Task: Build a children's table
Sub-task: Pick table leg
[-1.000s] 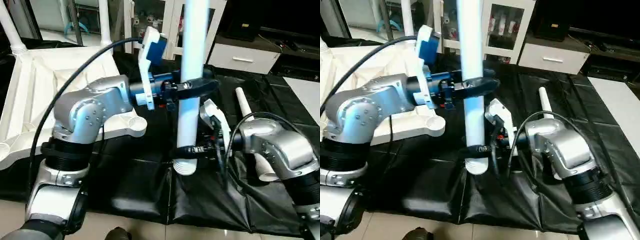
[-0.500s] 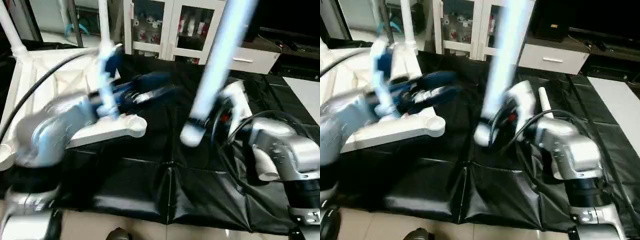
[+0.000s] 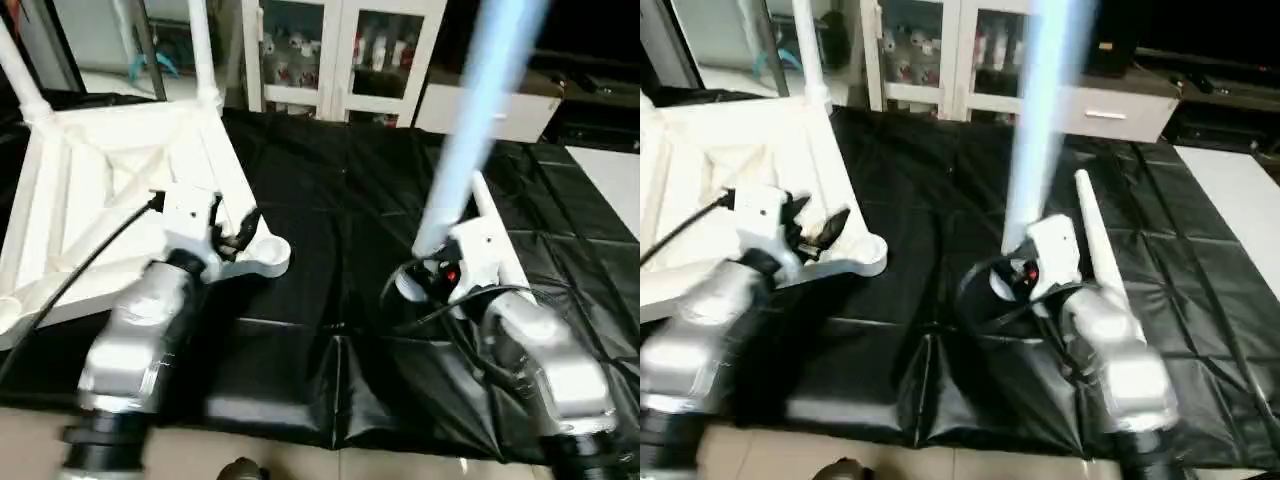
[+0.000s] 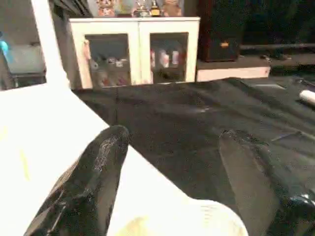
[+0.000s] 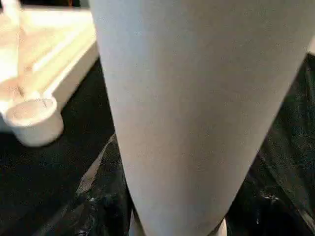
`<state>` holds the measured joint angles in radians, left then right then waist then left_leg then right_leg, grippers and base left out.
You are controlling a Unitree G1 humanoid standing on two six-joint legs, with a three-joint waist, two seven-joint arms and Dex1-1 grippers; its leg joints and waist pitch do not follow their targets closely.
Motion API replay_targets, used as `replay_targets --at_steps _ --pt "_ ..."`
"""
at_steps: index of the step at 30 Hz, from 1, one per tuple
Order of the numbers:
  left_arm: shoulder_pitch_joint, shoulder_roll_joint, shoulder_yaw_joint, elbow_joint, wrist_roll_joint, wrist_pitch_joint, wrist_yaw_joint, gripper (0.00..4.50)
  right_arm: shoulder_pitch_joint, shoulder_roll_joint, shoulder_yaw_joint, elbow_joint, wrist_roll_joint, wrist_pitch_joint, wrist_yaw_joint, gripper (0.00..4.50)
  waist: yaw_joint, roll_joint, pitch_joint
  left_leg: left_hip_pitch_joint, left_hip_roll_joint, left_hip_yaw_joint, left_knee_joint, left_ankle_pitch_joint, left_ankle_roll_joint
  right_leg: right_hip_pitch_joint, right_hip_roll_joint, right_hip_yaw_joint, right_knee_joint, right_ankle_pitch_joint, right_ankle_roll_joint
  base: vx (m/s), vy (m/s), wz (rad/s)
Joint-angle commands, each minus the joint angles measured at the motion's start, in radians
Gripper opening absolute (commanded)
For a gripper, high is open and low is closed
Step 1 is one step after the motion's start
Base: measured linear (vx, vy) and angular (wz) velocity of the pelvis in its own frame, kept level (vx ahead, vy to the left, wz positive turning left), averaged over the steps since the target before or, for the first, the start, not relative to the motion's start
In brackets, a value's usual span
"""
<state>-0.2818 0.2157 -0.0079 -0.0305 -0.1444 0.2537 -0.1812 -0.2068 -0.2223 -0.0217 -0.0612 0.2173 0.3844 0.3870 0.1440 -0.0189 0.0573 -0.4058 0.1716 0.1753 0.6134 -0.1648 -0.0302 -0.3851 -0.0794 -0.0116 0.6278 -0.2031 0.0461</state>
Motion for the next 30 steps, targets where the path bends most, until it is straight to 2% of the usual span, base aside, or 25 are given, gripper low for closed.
replay_targets --at_steps 1,2,4,5,6,7,9,10,11,13,14,15,16,17,18,19,20,22,23,24,26,27,28,29,30 --pt "0.02 -0.012 0.01 0.025 0.048 -0.075 0.054 3.35 0.019 0.023 -0.044 -0.026 0.027 -0.053 -0.03 1.89 0.026 -0.006 -0.069 -0.019 0.05 -0.049 0.031 -0.16 0.122 0.064 -0.25 0.14 -0.158 -0.384 -0.153 0.005 0.145 -0.08" --pt "0.028 -0.022 0.012 0.038 0.062 -0.109 0.071 3.35 0.032 0.031 -0.046 -0.022 0.025 -0.062 -0.047 1.89 0.022 -0.001 -0.064 -0.032 0.059 -0.073 0.038 -0.148 0.128 0.059 -0.258 0.13 -0.164 -0.449 -0.156 0.005 0.145 -0.08" --pt "0.034 -0.029 0.012 0.056 0.079 -0.14 0.09 3.35 0.043 0.043 -0.049 -0.02 0.027 -0.069 -0.062 1.89 0.007 0.017 -0.07 -0.007 0.041 -0.055 -0.036 -0.154 0.173 0.043 -0.146 0.058 -0.135 -0.433 -0.157 0.014 0.23 -0.08" --pt "0.045 -0.024 0.006 0.073 0.107 -0.187 0.104 3.35 0.061 0.063 -0.05 -0.024 0.028 -0.073 -0.08 1.89 -0.054 0.046 -0.081 0.075 0.014 -0.042 -0.091 -0.134 0.301 -0.018 0.004 -0.041 -0.044 -0.265 -0.118 0.013 0.24 -0.03" --pt "0.049 -0.028 0.01 0.079 0.116 -0.201 0.12 3.35 0.067 0.075 -0.053 -0.025 0.021 -0.079 -0.092 1.89 -0.07 0.059 -0.086 0.094 0.017 -0.049 -0.104 -0.099 0.342 -0.037 0.032 -0.071 0.019 -0.219 -0.098 -0.001 0.243 0.06" --pt "0.052 -0.03 0.015 0.082 0.13 -0.193 0.147 3.35 0.075 0.094 -0.059 -0.023 0.018 -0.087 -0.11 1.89 -0.08 0.065 -0.083 0.087 0.021 -0.042 -0.118 -0.071 0.371 -0.053 0.046 -0.093 0.077 -0.196 -0.071 -0.031 0.225 0.07" --pt "0.056 -0.037 0.026 0.084 0.139 -0.202 0.175 3.35 0.082 0.113 -0.065 -0.019 0.016 -0.096 -0.13 1.89 -0.08 0.045 -0.072 0.05 0.085 -0.06 -0.146 -0.098 0.315 -0.037 0.003 -0.095 0.098 -0.123 -0.035 -0.049 0.195 0.03" --pt "0.058 -0.047 0.039 0.082 0.132 -0.207 0.189 3.35 0.086 0.117 -0.06 -0.018 0.016 -0.102 -0.129 1.89 -0.076 0.024 -0.07 0.044 0.098 -0.072 -0.161 -0.261 0.17 -0.009 -0.037 -0.062 0.056 -0.113 -0.07 -0.092 0.124 -0.12" --pt "0.059 -0.05 0.044 0.081 0.139 -0.207 0.2 3.35 0.089 0.121 -0.055 -0.02 0.015 -0.109 -0.128 1.89 -0.051 -0.006 -0.064 0.034 0.085 -0.076 -0.115 -0.465 -0.051 -0.012 -0.147 0.012 -0.028 -0.172 -0.168 -0.092 0.124 -0.12" --pt "0.055 -0.056 0.053 0.078 0.151 -0.202 0.222 3.35 0.088 0.129 -0.046 -0.013 0.014 -0.125 -0.125 1.89 -0.053 0.011 -0.05 0.09 0.039 -0.115 0.051 -0.485 -0.101 -0.044 -0.226 0.032 -0.119 -0.457 -0.231 -0.155 0.121 -0.06" --pt "0.051 -0.056 0.054 0.085 0.157 -0.21 0.225 3.35 0.079 0.127 -0.041 0.001 0.005 -0.136 -0.126 1.89 -0.094 0.048 -0.029 0.051 0.059 -0.178 0.055 -0.454 -0.099 0.016 -0.161 -0.07 -0.157 -0.654 -0.174 -0.153 0.128 -0.14" --pt "0.05 -0.055 0.052 0.087 0.159 -0.211 0.225 3.35 0.075 0.124 -0.039 0.006 -0.001 -0.138 -0.127 1.89 -0.123 0.12 -0.04 -0.007 0.149 -0.279 -0.181 -0.894 -0.223 0.031 0.0 -0.11 0.133 -0.335 -0.039 -0.093 0.171 -0.45" --pt "0.05 -0.055 0.052 0.087 0.159 -0.211 0.225 3.35 0.075 0.124 -0.039 0.006 -0.001 -0.138 -0.127 1.89 -0.117 0.087 -0.059 0.014 0.131 -0.274 -0.151 -0.906 -0.263 -0.001 0.028 -0.119 0.152 -0.228 -0.028 -0.104 0.151 -0.07" --pt "0.046 -0.05 0.048 0.093 0.177 -0.213 0.234 3.35 0.071 0.124 -0.039 0.013 -0.006 -0.144 -0.127 1.89 -0.078 0.135 -0.049 -0.019 0.076 -0.205 -0.188 -1.008 -0.379 -0.008 0.067 -0.133 0.206 -0.144 -0.05 -0.104 0.151 -0.07" --pt "0.04 -0.054 0.053 0.102 0.179 -0.201 0.245 3.35 0.06 0.126 -0.048 0.029 -0.003 -0.155 -0.128 1.89 -0.091 0.128 -0.069 0.0 0.049 -0.216 -0.181 -0.999 -0.344 0.007 0.067 -0.129 0.183 -0.142 -0.063 -0.105 0.053 0.04" --pt "0.036 -0.058 0.057 0.106 0.181 -0.2 0.256 3.35 0.055 0.126 -0.051 0.035 -0.003 -0.159 -0.129 1.89 -0.085 0.121 -0.071 -0.009 0.011 -0.207 -0.202 -0.984 -0.316 0.048 0.067 -0.125 0.143 -0.162 -0.088 -0.113 0.012 -0.22" --pt "0.033 -0.063 0.063 0.109 0.178 -0.211 0.26 3.35 0.051 0.124 -0.053 0.039 -0.002 -0.163 -0.131 1.89 -0.081 0.089 -0.091 0.007 -0.014 -0.208 -0.208 -0.867 -0.283 0.074 0.05 -0.101 0.072 -0.188 -0.116 -0.113 0.012 -0.22" --pt "0.03 -0.059 0.059 0.112 0.178 -0.204 0.249 3.35 0.043 0.123 -0.058 0.048 0.003 -0.162 -0.13 1.89 -0.084 0.029 -0.109 0.036 -0.031 -0.209 -0.173 -0.65 -0.271 0.07 -0.039 -0.041 -0.012 -0.24 -0.177 -0.117 -0.045 -0.18" --pt "0.026 -0.053 0.048 0.114 0.178 -0.215 0.222 3.35 0.033 0.116 -0.053 0.063 0.0 -0.159 -0.123 1.89 -0.082 -0.035 -0.095 0.024 -0.06 -0.168 0.025 -0.269 -0.151 0.054 -0.218 0.006 -0.148 -0.355 -0.221 -0.11 -0.073 -0.16" --pt "0.026 -0.053 0.046 0.114 0.177 -0.216 0.219 3.35 0.031 0.115 -0.052 0.064 -0.001 -0.159 -0.122 1.89 -0.049 -0.006 -0.07 -0.055 -0.075 -0.132 0.074 -0.064 -0.035 0.128 -0.205 0.018 -0.149 -0.335 -0.134 -0.037 -0.093 -0.3" --pt "0.018 -0.05 0.037 0.117 0.18 -0.232 0.206 3.35 0.017 0.1 -0.025 0.085 -0.039 -0.179 -0.122 1.89 -0.022 0.023 -0.052 -0.03 0.01 -0.135 0.022 -0.055 -0.045 0.109 -0.198 -0.024 -0.131 -0.328 -0.145 -0.034 -0.055 -0.34" --pt "0.016 -0.052 0.038 0.117 0.18 -0.231 0.21 3.35 0.015 0.098 -0.019 0.089 -0.048 -0.185 -0.123 1.89 -0.03 0.049 -0.081 -0.01 0.04 -0.135 -0.042 -0.062 -0.065 0.131 -0.113 -0.064 -0.081 -0.212 -0.17 -0.092 0.003 -0.17" --pt "0.015 -0.051 0.036 0.116 0.186 -0.237 0.211 3.35 0.012 0.094 -0.013 0.094 -0.064 -0.2 -0.131 1.89 -0.062 0.056 -0.088 0.047 0.101 -0.175 -0.086 -0.169 -0.029 0.075 -0.065 -0.067 -0.029 -0.059 -0.16 -0.086 0.026 -0.06" --pt "0.016 -0.049 0.034 0.116 0.188 -0.239 0.21 3.35 0.012 0.093 -0.011 0.096 -0.07 -0.204 -0.134 1.89 -0.074 0.062 -0.086 0.045 0.099 -0.176 -0.089 -0.194 -0.016 0.078 -0.069 -0.066 -0.024 -0.009 -0.168 -0.086 0.026 -0.06" --pt "0.016 -0.046 0.031 0.115 0.192 -0.243 0.208 3.35 0.012 0.092 -0.009 0.099 -0.078 -0.211 -0.14 1.89 -0.073 0.067 -0.077 0.0 0.035 -0.186 -0.106 -0.282 0.017 0.114 -0.076 -0.093 -0.033 -0.002 -0.176 -0.094 0.027 -0.06"
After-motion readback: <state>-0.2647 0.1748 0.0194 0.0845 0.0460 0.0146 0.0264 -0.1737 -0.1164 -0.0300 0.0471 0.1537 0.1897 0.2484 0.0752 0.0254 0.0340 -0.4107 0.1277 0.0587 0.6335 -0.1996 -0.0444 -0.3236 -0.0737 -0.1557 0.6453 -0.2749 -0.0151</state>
